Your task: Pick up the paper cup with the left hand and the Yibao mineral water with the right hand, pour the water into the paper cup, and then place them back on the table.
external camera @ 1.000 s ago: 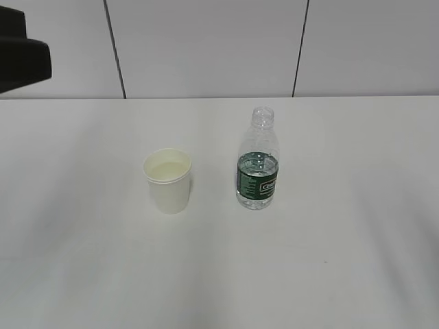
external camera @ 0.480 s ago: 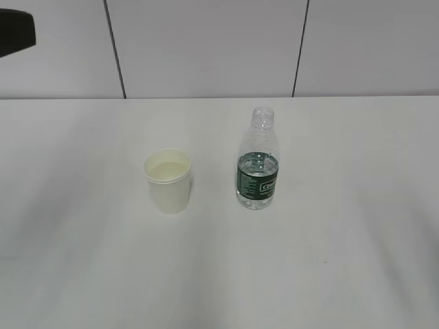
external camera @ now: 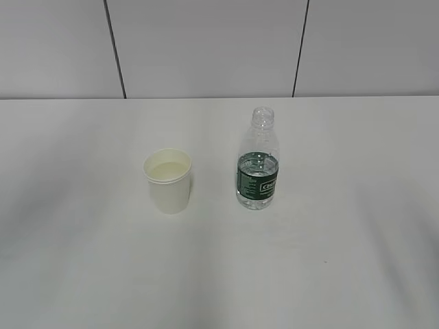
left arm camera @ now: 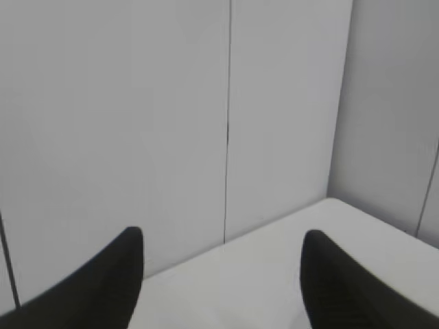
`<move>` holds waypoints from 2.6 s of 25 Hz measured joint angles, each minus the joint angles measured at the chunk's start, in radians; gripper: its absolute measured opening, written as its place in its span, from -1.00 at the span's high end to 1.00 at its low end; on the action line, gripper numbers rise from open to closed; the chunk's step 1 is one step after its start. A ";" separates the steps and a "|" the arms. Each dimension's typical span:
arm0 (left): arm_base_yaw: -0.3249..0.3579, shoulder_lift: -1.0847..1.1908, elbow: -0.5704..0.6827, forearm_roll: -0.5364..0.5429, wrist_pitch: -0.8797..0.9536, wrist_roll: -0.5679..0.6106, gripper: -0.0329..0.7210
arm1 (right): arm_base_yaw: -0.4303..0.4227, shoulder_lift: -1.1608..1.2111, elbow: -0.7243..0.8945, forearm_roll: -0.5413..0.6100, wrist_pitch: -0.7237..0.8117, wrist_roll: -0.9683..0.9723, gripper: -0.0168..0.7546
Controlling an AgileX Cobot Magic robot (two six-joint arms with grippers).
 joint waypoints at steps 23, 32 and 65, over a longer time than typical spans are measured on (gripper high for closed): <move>-0.019 -0.043 0.003 -0.832 0.662 0.799 -0.34 | 0.000 0.000 0.000 0.000 0.002 0.000 -0.58; -0.135 -0.122 0.003 -0.989 1.036 0.974 -0.32 | 0.000 0.000 0.000 0.000 0.002 0.000 -0.58; -0.186 -0.592 0.003 -1.507 1.628 1.541 -0.41 | 0.000 0.000 0.000 0.000 0.002 0.002 -0.58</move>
